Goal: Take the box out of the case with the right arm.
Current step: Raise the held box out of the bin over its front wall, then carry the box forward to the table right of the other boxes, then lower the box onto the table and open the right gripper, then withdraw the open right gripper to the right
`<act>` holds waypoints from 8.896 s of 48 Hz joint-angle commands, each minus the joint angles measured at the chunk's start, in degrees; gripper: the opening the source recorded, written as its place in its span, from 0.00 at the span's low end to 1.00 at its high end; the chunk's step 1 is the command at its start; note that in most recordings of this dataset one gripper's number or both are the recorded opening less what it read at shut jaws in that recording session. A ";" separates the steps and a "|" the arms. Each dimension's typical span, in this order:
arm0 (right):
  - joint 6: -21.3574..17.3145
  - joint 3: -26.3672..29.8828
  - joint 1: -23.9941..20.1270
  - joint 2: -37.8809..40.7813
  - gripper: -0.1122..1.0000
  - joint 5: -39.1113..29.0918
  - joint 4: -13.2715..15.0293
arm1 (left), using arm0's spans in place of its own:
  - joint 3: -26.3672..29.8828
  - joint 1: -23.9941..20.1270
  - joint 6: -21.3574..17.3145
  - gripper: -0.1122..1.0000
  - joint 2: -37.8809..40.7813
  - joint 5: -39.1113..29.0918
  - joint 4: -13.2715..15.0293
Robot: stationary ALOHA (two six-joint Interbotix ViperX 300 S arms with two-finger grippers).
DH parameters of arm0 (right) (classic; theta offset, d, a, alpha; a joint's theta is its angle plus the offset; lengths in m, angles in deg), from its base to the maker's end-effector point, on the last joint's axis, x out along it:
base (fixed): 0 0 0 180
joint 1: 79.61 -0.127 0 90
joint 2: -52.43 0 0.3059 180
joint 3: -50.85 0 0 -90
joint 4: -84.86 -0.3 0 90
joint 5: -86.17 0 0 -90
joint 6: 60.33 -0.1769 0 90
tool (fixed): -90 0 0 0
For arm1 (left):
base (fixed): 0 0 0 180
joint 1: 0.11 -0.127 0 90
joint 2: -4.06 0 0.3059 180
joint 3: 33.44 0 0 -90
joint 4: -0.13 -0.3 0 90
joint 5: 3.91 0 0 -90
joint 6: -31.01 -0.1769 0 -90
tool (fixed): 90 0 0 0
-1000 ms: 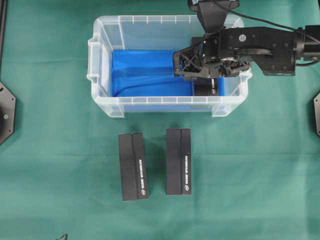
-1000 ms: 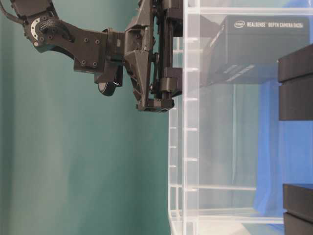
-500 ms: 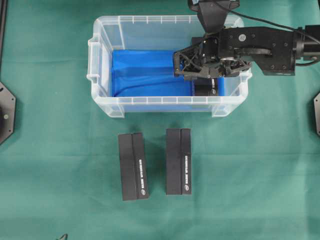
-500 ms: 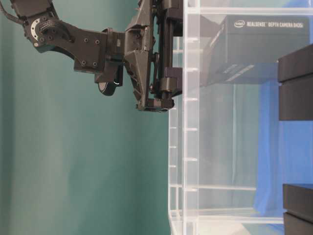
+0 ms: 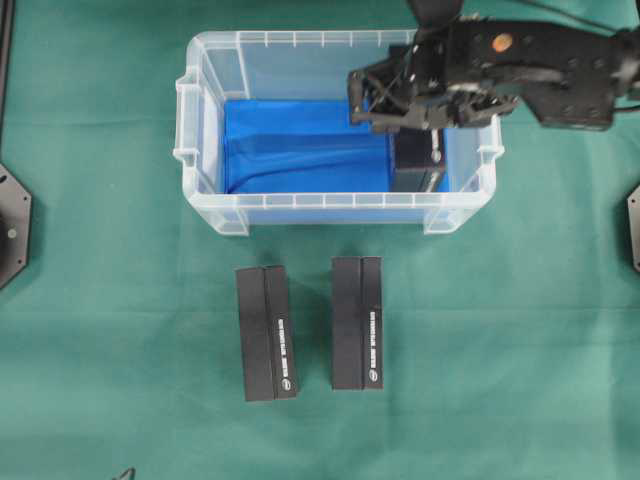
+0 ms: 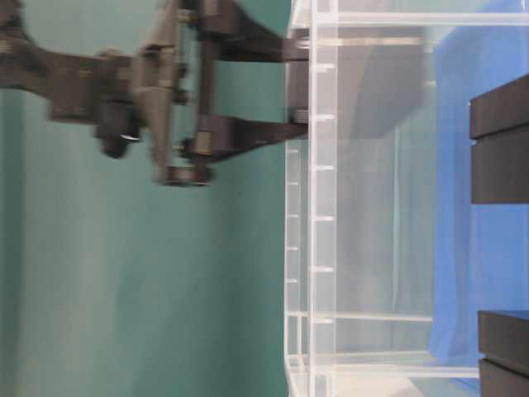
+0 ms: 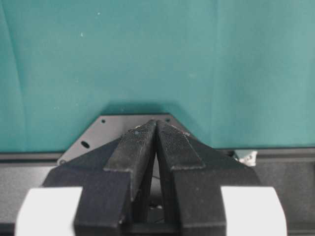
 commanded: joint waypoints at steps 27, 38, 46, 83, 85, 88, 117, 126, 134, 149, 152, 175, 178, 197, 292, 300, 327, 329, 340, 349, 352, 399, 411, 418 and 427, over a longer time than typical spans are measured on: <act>0.62 16.26 -4.13 -3.69 0.68 -13.89 7.21 | 0.62 0.00 -0.09 0.10 0.18 0.26 0.00; 0.62 19.51 -5.71 -3.69 0.68 -17.23 9.40 | 0.62 -0.09 -0.09 0.10 0.09 0.26 0.00; 0.62 19.69 -5.89 -3.69 0.68 -17.31 9.40 | 0.62 -0.09 -0.09 0.10 0.09 0.26 0.09; 0.62 19.60 -5.80 -3.69 0.68 -17.31 9.40 | 0.62 -0.09 0.00 0.10 0.09 0.26 0.00; 0.62 19.60 -5.80 -3.69 0.68 -17.31 9.40 | 0.62 0.00 0.00 0.10 0.09 0.26 0.00; 0.62 19.60 -5.80 -3.69 0.68 -17.31 9.40 | 0.62 0.00 0.00 0.10 0.09 0.26 0.00; 0.62 19.60 -5.98 -3.69 0.68 -17.31 9.23 | 0.62 0.00 0.00 0.10 0.09 0.26 0.00; 0.62 19.69 -6.33 -3.69 0.68 -17.31 9.14 | 0.62 -0.09 0.00 0.10 0.18 0.26 0.00; 0.62 19.60 -7.65 -3.69 0.68 -17.67 9.05 | 0.62 0.00 0.00 0.10 0.09 0.26 0.09; -0.09 19.69 -11.78 -4.13 0.68 -19.95 8.53 | 0.62 -0.09 0.18 0.10 0.18 0.26 0.00; -0.18 19.60 -13.01 -4.13 0.68 -20.65 8.53 | 0.62 0.00 0.18 0.10 0.26 0.26 0.09; -12.66 19.60 -24.96 -4.13 0.68 -25.49 8.35 | 0.62 -0.09 0.18 0.10 0.53 0.26 0.00; -15.12 19.69 -26.98 -4.04 0.68 -25.75 8.17 | 0.62 0.00 0.18 0.10 0.44 0.26 0.00; -27.25 19.60 -35.42 -3.87 0.68 -27.95 5.01 | 0.62 -0.09 0.00 0.10 0.44 0.26 0.00; -39.11 -8.70 -34.19 4.66 0.68 6.24 -0.97 | 0.53 0.00 0.26 0.10 0.70 1.32 0.09; -39.20 -10.72 -34.10 4.57 0.68 9.58 -0.97 | 0.62 0.00 0.26 0.10 0.70 1.32 0.09; -39.02 -7.21 -33.57 3.34 0.91 7.12 -0.88 | 0.53 0.00 0.18 0.10 0.70 1.32 0.00; -39.02 -6.06 -33.57 2.64 0.91 5.27 -0.79 | 0.62 -0.09 0.18 0.10 0.70 1.32 0.09; -37.44 1.14 -33.57 -0.97 0.91 -7.56 0.97 | 0.62 -0.09 0.18 0.10 0.70 1.32 0.00; -34.19 7.56 -33.57 -2.46 0.91 -16.35 2.72 | 0.62 0.00 0.18 0.10 0.70 1.32 0.09; -33.05 9.49 -33.57 -2.46 0.91 -18.02 3.16 | 0.62 0.00 0.18 0.10 0.70 1.23 0.00; -34.98 -9.14 -37.97 -17.84 0.90 -16.00 1.14 | 0.62 -0.09 0.44 0.10 0.70 1.32 0.09; -35.86 -11.16 -37.97 -19.86 0.89 -15.82 1.93 | 0.62 -0.09 0.44 0.10 0.70 1.23 0.09; -34.72 -11.69 -35.60 -20.30 0.87 -15.82 2.20 | 0.62 0.00 0.44 0.10 0.70 1.23 0.09; -28.13 -13.36 -30.41 -22.59 0.86 -14.68 2.11 | 0.62 -0.09 0.44 0.10 0.44 1.32 0.00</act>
